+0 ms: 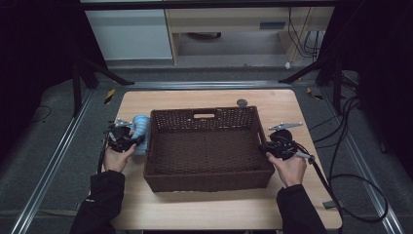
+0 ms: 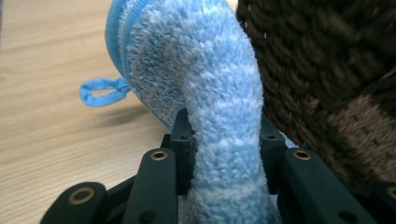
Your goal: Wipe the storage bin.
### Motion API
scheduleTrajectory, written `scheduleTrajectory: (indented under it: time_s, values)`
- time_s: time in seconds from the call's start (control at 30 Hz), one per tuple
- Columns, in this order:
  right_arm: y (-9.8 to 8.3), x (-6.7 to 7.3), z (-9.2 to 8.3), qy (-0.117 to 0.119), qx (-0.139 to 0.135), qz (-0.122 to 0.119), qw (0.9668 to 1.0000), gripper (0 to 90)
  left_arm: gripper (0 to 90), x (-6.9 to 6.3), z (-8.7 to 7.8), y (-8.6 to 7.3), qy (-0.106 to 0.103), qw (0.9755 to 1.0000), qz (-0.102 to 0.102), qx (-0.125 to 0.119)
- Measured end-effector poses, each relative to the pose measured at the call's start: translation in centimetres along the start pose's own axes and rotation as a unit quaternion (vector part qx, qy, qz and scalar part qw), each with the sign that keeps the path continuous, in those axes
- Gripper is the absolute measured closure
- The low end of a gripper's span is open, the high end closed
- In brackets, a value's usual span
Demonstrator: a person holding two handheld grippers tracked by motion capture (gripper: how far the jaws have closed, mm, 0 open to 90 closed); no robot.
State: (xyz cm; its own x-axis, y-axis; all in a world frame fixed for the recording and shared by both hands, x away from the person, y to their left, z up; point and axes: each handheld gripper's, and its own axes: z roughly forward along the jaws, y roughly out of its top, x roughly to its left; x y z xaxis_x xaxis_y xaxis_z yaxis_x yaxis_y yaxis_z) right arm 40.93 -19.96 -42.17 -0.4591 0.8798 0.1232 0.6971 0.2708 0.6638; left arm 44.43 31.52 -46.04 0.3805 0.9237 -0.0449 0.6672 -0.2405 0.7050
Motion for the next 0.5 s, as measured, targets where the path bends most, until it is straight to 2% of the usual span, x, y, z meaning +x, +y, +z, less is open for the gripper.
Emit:
scheduleTrajectory:
  time_s: [0.13,0.17,0.3,0.4,0.5]
  values:
    - [0.0,0.0,0.0,-0.001,-0.005,0.001,1.0000,70.4,67.4,0.0,0.7,-0.1,-0.005,0.9999,0.008,0.010]
    - [0.0,0.0,0.0,-0.003,-0.006,-0.001,1.0000,70.4,67.6,0.0,0.8,-0.1,-0.008,0.9998,0.007,0.017]
    - [0.0,0.1,0.0,-0.004,-0.005,-0.005,1.0000,70.3,68.9,0.0,1.9,-0.4,-0.015,0.9987,0.024,0.044]
    - [0.0,0.0,0.0,-0.004,-0.005,-0.009,0.9999,70.2,69.4,-0.3,1.9,-0.2,-0.020,0.9984,0.033,0.041]
    - [0.0,0.0,0.0,-0.004,-0.005,-0.009,0.9999,70.2,69.6,-0.5,1.5,0.1,-0.023,0.9987,0.036,0.028]
